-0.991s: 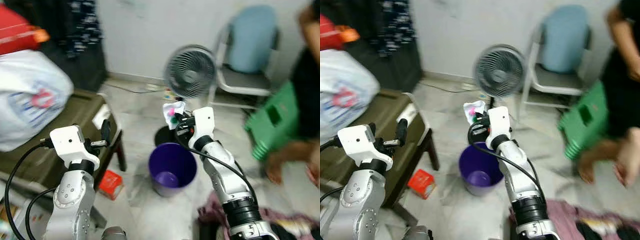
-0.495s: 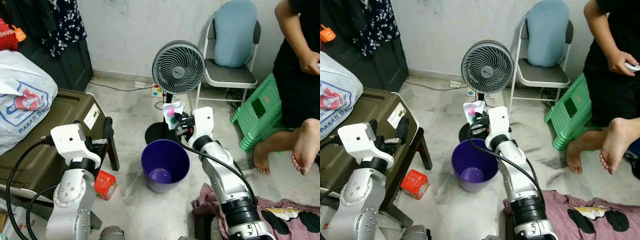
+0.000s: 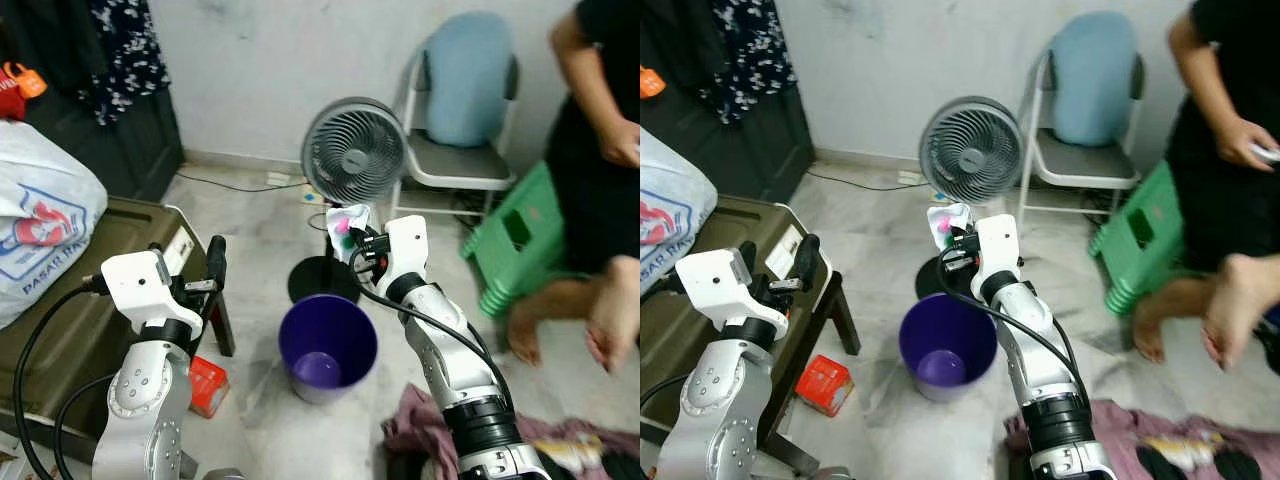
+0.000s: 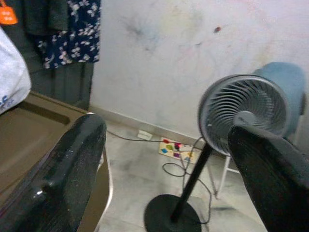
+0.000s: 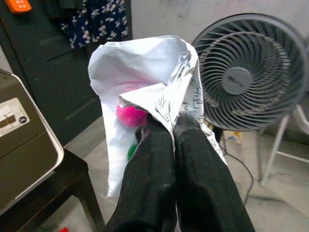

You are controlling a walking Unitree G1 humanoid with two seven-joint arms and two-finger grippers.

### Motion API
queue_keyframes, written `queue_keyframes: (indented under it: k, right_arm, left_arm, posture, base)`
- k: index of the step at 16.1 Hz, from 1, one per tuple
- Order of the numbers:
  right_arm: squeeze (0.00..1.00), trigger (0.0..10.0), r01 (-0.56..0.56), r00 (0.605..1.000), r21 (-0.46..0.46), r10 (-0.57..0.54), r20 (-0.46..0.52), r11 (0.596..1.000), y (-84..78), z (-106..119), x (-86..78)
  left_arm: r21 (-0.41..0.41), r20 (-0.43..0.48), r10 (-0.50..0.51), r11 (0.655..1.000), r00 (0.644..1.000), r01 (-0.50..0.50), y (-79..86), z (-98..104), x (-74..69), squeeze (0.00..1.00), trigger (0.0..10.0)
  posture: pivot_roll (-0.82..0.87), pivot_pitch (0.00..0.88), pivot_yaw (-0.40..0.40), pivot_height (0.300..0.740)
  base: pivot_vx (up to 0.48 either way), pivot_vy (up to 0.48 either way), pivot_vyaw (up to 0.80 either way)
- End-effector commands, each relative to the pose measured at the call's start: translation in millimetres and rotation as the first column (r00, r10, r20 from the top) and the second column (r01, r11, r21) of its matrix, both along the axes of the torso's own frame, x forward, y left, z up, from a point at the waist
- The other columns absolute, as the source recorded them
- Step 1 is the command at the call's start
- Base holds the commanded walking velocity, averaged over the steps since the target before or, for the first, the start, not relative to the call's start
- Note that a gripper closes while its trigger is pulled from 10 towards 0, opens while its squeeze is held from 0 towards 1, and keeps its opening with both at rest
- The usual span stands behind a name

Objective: Clean up the room

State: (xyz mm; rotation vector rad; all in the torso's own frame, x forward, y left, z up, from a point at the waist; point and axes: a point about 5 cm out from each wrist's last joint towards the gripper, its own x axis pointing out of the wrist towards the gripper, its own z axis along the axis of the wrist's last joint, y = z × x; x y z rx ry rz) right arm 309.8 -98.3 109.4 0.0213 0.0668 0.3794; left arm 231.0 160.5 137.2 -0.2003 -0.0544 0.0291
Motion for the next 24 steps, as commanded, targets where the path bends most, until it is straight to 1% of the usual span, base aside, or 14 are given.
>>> queue_keyframes:
  k: [1, 9, 10, 13, 16, 17, 19, 20, 21, 22, 23, 24]
  right_arm:
    - [0.00, 10.0, 0.001, 1.000, 0.000, -0.001, 0.002, 1.000, -1.2, 1.7, 2.1]
    - [0.00, 10.0, -0.002, 1.000, 0.000, 0.002, 0.007, 1.000, -0.8, 2.6, 3.1]
    - [0.00, 10.0, -0.002, 1.000, 0.002, 0.002, 0.008, 1.000, -0.8, 2.7, 3.1]
    - [0.00, 10.0, -0.005, 1.000, 0.008, 0.005, 0.010, 1.000, -0.4, 2.6, 2.9]
    - [0.00, 10.0, -0.021, 0.999, -0.020, 0.021, 0.037, 1.000, 2.6, 5.0, 2.3]
    - [0.00, 10.0, -0.005, 0.999, -0.017, 0.005, 0.036, 1.000, 1.3, 5.0, 3.2]
    - [0.00, 10.0, 0.040, 0.999, -0.025, -0.040, 0.032, 0.999, -3.2, 5.2, 5.7]
    - [0.00, 10.0, 0.078, 0.997, -0.037, -0.077, 0.011, 0.996, -6.3, 3.3, 7.1]
    - [0.00, 10.0, 0.090, 0.996, -0.039, -0.090, 0.001, 0.995, -7.1, 2.6, 7.6]
    - [0.00, 10.0, 0.139, 0.988, -0.057, -0.142, -0.061, 0.989, -9.3, -3.2, 9.4]
    - [0.00, 10.0, 0.159, 0.982, -0.055, -0.164, -0.093, 0.986, -10.2, -6.1, 9.6]
    - [0.00, 10.0, 0.196, 0.966, -0.077, -0.206, -0.155, 0.978, -12.5, -13.2, 10.5]
  left_arm:
    - [0.001, 0.019, -0.015, 1.000, 1.000, 0.015, -1.9, 3.7, 0.3, 0.00, 10.0]
    - [0.007, 0.016, -0.003, 1.000, 1.000, 0.003, -1.5, 3.6, 0.8, 0.00, 10.0]
    - [0.012, 0.000, 0.010, 1.000, 1.000, -0.010, -0.8, 1.8, 1.2, 0.00, 10.0]
    - [0.021, -0.003, 0.017, 1.000, 1.000, -0.017, 0.1, 1.6, 1.5, 0.00, 10.0]
    - [0.020, 0.012, 0.033, 0.999, 0.999, -0.033, 2.9, 3.5, 0.9, 0.00, 10.0]
    - [0.061, 0.021, 0.023, 0.998, 1.000, -0.025, 4.4, 5.9, -0.2, 0.00, 10.0]
    - [0.108, 0.023, -0.010, 0.994, 1.000, 0.008, 8.3, 6.9, -2.8, 0.00, 10.0]
    - [0.168, 0.022, -0.044, 0.985, 0.999, 0.039, 11.5, 7.6, -4.7, 0.00, 10.0]
    - [0.190, 0.021, -0.050, 0.981, 0.999, 0.045, 12.8, 7.8, -5.1, 0.00, 10.0]
    - [0.239, 0.017, -0.079, 0.968, 0.997, 0.072, 16.2, 9.0, -6.9, 0.00, 10.0]
    - [0.256, 0.019, -0.091, 0.963, 0.996, 0.083, 16.8, 10.2, -7.8, 0.00, 10.0]
    - [0.276, 0.022, -0.136, 0.953, 0.991, 0.124, 15.6, 13.6, -10.1, 0.00, 10.0]
  posture:
    - [0.12, 0.000, -0.058, 0.740]
    - [0.12, 0.000, -0.060, 0.740]
    - [0.12, 0.000, -0.060, 0.740]
    - [0.12, 0.000, -0.057, 0.740]
    - [0.12, 0.000, -0.056, 0.740]
    - [0.13, 0.000, -0.057, 0.740]
    - [0.13, 0.000, -0.058, 0.740]
    - [0.13, 0.000, -0.057, 0.740]
    - [0.13, 0.000, -0.054, 0.740]
    - [0.14, 0.000, -0.051, 0.740]
    - [0.15, 0.007, -0.049, 0.740]
    - [0.15, 0.015, -0.047, 0.740]
  base:
    - [0.398, 0.000, 0.00]
    - [0.350, 0.000, 0.00]
    - [0.000, 0.000, 0.00]
    - [0.000, 0.000, 0.00]
    - [0.000, 0.000, 0.18]
    - [0.000, 0.000, 0.80]
    - [0.000, 0.000, 0.80]
    - [0.000, 0.000, 0.53]
    - [0.000, 0.000, 0.53]
    - [0.000, 0.000, 0.00]
    - [0.000, 0.000, 0.00]
    - [0.000, 0.000, 0.00]
